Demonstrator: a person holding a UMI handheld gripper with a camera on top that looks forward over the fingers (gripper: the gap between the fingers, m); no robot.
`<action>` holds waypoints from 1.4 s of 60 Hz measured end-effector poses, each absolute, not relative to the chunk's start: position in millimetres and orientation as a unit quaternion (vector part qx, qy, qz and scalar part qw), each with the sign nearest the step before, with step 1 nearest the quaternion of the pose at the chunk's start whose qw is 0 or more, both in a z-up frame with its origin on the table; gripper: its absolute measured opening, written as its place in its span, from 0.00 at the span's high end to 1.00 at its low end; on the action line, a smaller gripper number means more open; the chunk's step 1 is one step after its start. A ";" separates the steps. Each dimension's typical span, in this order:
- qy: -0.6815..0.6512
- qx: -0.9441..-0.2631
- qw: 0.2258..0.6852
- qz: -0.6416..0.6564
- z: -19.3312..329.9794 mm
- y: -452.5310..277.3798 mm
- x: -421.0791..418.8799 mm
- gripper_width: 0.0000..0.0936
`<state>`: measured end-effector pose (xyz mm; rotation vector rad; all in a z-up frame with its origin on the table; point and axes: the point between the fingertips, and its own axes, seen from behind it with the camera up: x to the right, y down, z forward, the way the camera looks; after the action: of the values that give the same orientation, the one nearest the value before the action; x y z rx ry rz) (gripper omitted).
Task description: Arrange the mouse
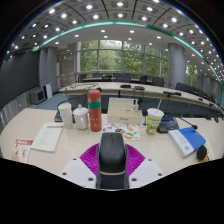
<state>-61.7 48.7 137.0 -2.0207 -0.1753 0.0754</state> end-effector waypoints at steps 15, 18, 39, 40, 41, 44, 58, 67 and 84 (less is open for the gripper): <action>-0.088 -0.885 0.456 0.030 30.2 118.2 -50.3 0.66; -0.091 -0.892 0.442 0.032 13.6 120.5 -50.0 0.66; -0.062 -0.911 0.405 0.035 1.1 114.7 -44.1 0.09; -0.059 -0.911 0.406 0.033 5.0 112.6 -42.3 0.11; -0.056 -0.911 0.406 0.029 10.0 110.0 -40.5 0.11; -0.050 -0.908 0.415 0.021 27.6 100.6 -37.2 0.08; -0.031 -0.894 0.447 0.000 126.6 -4.1 -36.3 0.09; -0.021 -0.887 0.461 -0.019 176.3 -94.8 -41.5 0.08; -0.004 -0.879 0.476 -0.034 224.0 -221.9 -54.6 0.09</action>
<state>-54.6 -221.9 224.0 -2.1472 -0.0104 -0.0822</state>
